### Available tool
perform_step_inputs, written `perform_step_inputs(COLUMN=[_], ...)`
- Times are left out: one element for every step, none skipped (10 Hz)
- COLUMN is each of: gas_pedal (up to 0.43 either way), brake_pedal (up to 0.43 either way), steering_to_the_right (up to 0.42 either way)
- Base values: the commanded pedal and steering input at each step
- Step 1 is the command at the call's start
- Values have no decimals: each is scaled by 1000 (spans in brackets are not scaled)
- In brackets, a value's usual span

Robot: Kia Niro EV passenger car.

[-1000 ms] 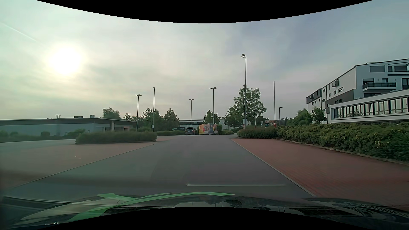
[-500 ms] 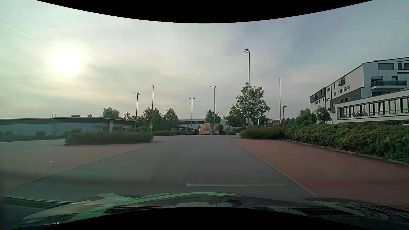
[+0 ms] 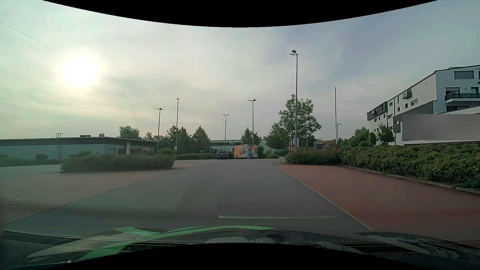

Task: Follow the waypoints while adhering to traffic rules and regulations

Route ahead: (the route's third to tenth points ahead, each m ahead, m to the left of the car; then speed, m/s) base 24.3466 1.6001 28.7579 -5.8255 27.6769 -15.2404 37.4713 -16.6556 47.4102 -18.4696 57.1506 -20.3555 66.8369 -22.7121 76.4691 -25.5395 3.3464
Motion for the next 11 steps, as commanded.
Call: perform_step_inputs(gas_pedal=[79,87,98,98,98,98,98,98,98,79,67], brake_pedal=[0,0,0,0,0,0,0,0,0,0,0], steering_to_the_right=[-14,-14,-15,-15,-15,-15,-15,-15,-15,-15,-15])
